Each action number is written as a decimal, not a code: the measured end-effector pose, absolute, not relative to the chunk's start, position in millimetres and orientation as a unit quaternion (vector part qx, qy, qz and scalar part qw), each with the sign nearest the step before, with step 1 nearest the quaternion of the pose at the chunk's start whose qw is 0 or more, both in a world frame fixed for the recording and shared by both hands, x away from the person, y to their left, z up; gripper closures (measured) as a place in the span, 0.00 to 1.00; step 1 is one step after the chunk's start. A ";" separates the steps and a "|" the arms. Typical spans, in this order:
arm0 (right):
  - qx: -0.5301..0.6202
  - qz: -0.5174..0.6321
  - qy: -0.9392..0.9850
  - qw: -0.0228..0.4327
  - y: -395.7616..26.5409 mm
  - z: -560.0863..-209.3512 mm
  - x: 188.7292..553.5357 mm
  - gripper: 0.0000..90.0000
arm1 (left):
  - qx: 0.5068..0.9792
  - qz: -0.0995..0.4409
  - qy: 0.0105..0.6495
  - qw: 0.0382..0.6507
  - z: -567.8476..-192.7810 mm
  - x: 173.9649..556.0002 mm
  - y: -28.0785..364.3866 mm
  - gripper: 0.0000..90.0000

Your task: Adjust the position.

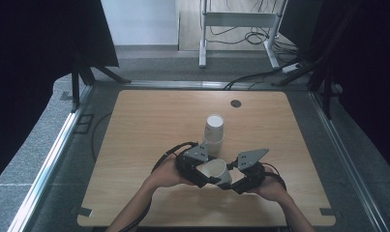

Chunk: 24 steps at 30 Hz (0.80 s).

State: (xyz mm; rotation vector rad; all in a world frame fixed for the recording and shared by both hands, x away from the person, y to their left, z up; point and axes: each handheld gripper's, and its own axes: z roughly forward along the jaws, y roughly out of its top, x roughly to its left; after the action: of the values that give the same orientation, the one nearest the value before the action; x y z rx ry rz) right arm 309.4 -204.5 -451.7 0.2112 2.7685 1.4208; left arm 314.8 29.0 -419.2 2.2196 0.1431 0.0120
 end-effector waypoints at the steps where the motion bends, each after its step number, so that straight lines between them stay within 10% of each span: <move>1: 0.067 0.455 0.888 0.011 -204.4 -451.6 309.5 0.40 | 0.896 0.006 0.056 0.440 -418.6 314.6 28.6 0.32; 24: 0.117 0.417 0.900 0.056 -204.2 -454.7 311.9 0.15 | 0.907 0.041 0.075 0.412 -411.9 313.5 31.2 0.32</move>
State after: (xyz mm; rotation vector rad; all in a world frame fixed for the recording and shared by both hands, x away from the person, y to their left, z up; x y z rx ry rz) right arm 311.9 -204.2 -454.7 0.3564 2.7308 1.2643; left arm 313.5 31.2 -411.9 2.2816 0.1889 0.1038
